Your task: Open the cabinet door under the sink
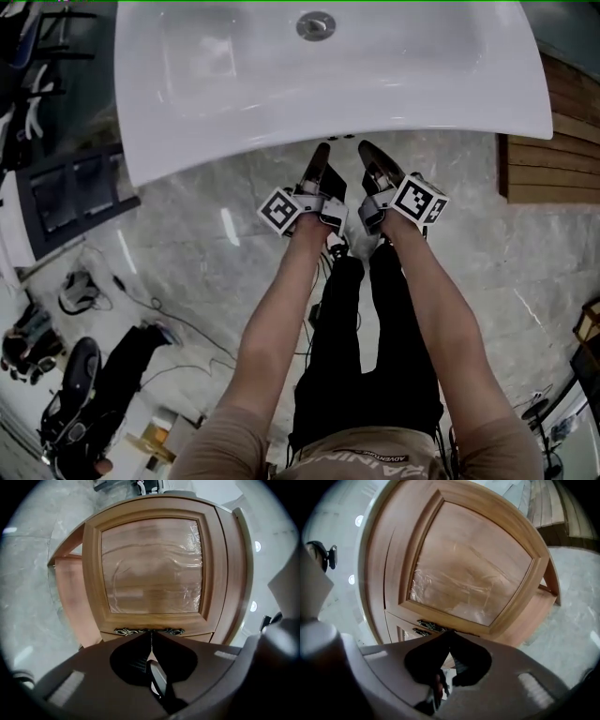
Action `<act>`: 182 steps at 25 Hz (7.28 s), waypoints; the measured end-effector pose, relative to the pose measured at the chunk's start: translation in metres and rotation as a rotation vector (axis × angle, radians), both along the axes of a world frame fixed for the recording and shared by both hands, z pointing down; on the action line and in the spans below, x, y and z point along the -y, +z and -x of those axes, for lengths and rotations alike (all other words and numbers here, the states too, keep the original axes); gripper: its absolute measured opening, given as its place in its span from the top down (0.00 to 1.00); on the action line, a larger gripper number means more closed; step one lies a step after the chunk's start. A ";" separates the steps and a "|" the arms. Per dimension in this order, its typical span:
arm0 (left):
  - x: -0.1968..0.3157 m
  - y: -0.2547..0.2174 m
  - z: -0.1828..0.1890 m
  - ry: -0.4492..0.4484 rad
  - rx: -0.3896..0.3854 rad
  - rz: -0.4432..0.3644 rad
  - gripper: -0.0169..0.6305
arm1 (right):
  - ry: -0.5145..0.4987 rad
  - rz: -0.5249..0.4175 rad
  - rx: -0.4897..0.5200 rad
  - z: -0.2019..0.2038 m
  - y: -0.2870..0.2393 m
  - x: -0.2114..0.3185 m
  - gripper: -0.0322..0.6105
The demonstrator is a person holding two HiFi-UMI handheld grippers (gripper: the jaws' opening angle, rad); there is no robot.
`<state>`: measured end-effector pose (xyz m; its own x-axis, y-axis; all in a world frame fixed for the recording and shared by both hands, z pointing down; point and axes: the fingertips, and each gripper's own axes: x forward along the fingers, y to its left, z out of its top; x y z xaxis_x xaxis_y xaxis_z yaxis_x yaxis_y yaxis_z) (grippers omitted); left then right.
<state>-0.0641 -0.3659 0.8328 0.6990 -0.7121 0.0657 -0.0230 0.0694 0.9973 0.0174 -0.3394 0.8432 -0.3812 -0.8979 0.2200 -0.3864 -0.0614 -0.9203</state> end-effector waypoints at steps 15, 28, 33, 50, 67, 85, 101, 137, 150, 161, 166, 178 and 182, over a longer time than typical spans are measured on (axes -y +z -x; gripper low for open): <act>0.003 0.008 -0.019 0.104 -0.142 -0.055 0.72 | -0.037 -0.058 0.201 0.016 0.005 0.026 0.78; 0.008 0.009 -0.030 0.133 -0.113 -0.084 0.81 | -0.071 -0.091 0.226 0.019 0.004 0.026 0.81; 0.007 0.009 -0.030 0.119 -0.105 -0.079 0.81 | -0.068 -0.086 0.194 0.018 0.007 0.024 0.81; -0.016 0.012 -0.017 0.079 -0.089 -0.070 0.82 | -0.087 -0.072 0.180 0.022 0.008 -0.005 0.81; -0.061 0.015 0.004 0.119 -0.084 -0.075 0.82 | -0.129 -0.046 0.129 0.016 0.017 -0.051 0.81; -0.135 0.028 0.082 0.170 -0.040 -0.109 0.82 | -0.232 -0.059 0.106 0.002 0.021 -0.092 0.81; -0.161 0.034 0.226 0.199 0.045 -0.105 0.83 | -0.280 -0.092 0.064 -0.017 0.011 -0.122 0.81; -0.279 0.056 0.097 0.378 0.028 0.041 0.95 | -0.330 -0.104 0.090 -0.045 0.016 -0.178 0.81; -0.297 0.026 -0.022 0.627 -0.044 0.022 0.95 | -0.202 -0.033 -0.068 -0.140 0.037 -0.241 0.83; -0.309 0.030 -0.039 0.713 0.004 0.044 0.95 | -0.052 0.034 -0.157 -0.199 0.041 -0.259 0.84; -0.309 0.009 -0.037 0.733 0.045 0.019 0.95 | -0.056 0.160 -0.240 -0.174 0.054 -0.298 0.95; -0.339 -0.048 -0.024 0.822 0.344 -0.089 0.95 | -0.215 0.232 -0.292 -0.110 -0.016 -0.370 0.95; -0.353 -0.088 -0.019 0.834 0.376 -0.151 0.95 | -0.384 0.176 -0.366 -0.063 -0.066 -0.377 0.95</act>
